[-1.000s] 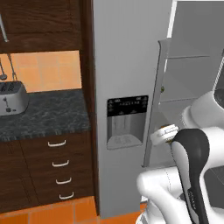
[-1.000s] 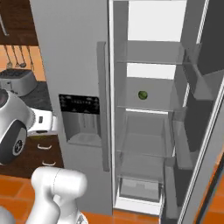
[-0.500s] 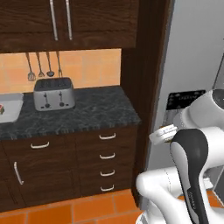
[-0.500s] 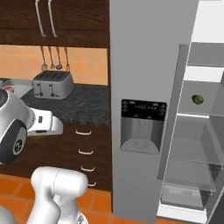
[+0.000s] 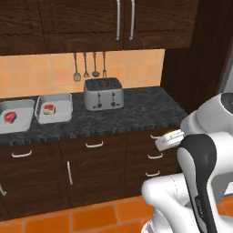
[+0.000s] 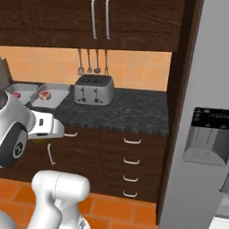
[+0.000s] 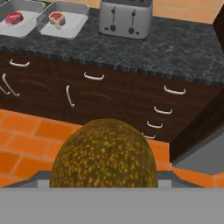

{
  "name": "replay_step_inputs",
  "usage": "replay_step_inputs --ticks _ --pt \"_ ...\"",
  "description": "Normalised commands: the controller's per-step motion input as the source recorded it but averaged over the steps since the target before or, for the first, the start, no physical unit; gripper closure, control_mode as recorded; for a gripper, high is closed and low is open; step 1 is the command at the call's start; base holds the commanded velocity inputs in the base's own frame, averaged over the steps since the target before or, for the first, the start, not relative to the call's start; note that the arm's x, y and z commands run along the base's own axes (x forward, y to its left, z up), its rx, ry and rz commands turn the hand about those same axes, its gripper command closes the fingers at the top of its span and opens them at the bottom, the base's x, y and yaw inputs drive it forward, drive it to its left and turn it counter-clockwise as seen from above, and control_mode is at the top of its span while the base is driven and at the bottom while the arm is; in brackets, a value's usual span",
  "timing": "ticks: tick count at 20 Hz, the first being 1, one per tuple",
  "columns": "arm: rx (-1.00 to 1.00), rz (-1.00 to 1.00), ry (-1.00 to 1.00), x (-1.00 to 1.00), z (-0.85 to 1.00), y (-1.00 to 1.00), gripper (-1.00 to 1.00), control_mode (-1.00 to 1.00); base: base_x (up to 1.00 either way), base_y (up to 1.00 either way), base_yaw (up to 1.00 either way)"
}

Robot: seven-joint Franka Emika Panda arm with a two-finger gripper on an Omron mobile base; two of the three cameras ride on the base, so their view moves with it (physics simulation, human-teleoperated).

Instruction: Place one avocado and one steak in each tupperware on the nearby counter, to pack two identical lunches.

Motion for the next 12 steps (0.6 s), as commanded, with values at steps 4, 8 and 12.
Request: replay_step_inputs --ticks 4,8,12 --pt "0.0 0.0 0.0 0.0 0.0 0.0 1.0 1.0 0.54 1.0 -0.02" --pt "0.0 0.0 0.0 0.0 0.0 0.0 1.0 1.0 0.82 1.0 -0.03" --pt "0.0 0.0 0.0 0.0 0.0 0.0 1.0 1.0 0.9 1.0 -0.04"
